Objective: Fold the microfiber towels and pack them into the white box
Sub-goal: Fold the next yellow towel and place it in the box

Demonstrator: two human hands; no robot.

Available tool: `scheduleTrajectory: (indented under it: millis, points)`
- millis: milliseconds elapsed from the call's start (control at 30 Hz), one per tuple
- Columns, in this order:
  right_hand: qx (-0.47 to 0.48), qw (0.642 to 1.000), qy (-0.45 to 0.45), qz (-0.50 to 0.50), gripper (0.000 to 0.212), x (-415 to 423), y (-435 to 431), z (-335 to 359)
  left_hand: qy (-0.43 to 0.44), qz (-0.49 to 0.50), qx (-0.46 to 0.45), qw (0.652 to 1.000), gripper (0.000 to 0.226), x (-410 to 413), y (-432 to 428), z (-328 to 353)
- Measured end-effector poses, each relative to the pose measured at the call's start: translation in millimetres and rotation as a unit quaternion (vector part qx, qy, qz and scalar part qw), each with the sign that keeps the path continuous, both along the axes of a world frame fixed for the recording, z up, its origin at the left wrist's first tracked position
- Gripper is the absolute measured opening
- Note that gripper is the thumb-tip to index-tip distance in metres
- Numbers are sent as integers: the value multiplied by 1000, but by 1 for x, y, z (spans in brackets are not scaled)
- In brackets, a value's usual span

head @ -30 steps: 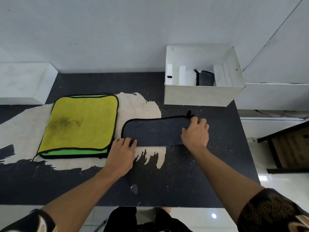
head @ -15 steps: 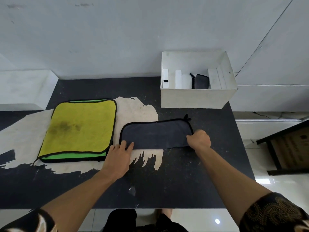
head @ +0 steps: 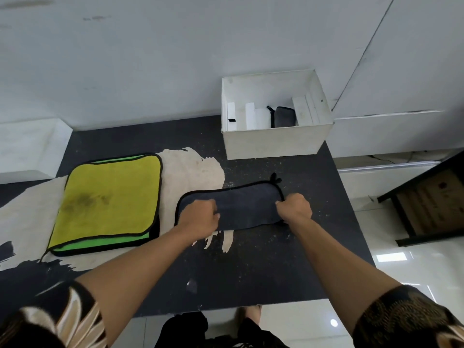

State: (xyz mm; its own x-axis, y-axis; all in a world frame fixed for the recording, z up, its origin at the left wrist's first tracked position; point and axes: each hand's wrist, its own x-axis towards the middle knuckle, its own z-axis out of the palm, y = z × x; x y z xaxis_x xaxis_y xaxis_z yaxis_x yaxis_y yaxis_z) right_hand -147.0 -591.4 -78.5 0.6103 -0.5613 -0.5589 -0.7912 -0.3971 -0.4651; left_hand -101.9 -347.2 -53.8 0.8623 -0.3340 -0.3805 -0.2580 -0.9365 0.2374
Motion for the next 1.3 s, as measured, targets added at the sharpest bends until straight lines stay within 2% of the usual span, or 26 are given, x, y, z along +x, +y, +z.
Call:
scheduleTrajectory:
  millis: [67, 167, 267, 333, 400, 467, 533, 633, 800, 933, 1033, 1133, 1233, 1300]
  points:
    - [-5, 1000, -24, 12, 20, -1, 2, 1, 60, 57, -76, 994, 22, 7, -32, 4]
    - [-16, 997, -66, 35, 21, -4, 8, 3, 132, 130, -176, 967, 30, 16, -79, 10]
    - [-13, 990, -117, 77, 30, -6, 16, 7, 231, 251, -271, 900, 41, 24, -112, 15]
    - [0, 981, -156, 112, 34, -7, 24, 10, 283, 313, -298, 856, 49, 29, -122, 18]
    - [6, 973, -177, 146, 40, -8, 29, 12, 303, 344, -297, 838, 41, 33, -126, 19]
    - [4, 967, -185, 177, 43, -8, 34, 15, 295, 360, -278, 840, 22, 36, -126, 18]
    - [13, 958, -206, 197, 41, -9, 38, 17, 277, 363, -259, 851, 13, 40, -123, 17]
    - [18, 945, -243, 220, 33, -10, 44, 20, 236, 357, -244, 870, 15, 48, -111, 12]
    - [12, 927, -270, 261, 28, -4, 67, 24, 207, 363, -267, 868, 17, 59, -75, 11]
    - [13, 907, -262, 330, 32, 2, 100, 26, 184, 364, -267, 873, 7, 69, -27, 15]
    - [10, 894, -259, 366, 31, 5, 127, 22, 163, 359, -258, 882, 15, 72, 4, 14]
    - [7, 894, -248, 374, 27, 7, 150, 16, 156, 357, -257, 885, 7, 74, 29, 8]
    - [5, 897, -228, 378, 25, 8, 168, 9, 168, 347, -244, 890, 19, 76, 48, -3]
    - [4, 894, -216, 392, 26, 8, 178, 5, 170, 337, -227, 898, 14, 76, 58, -10]
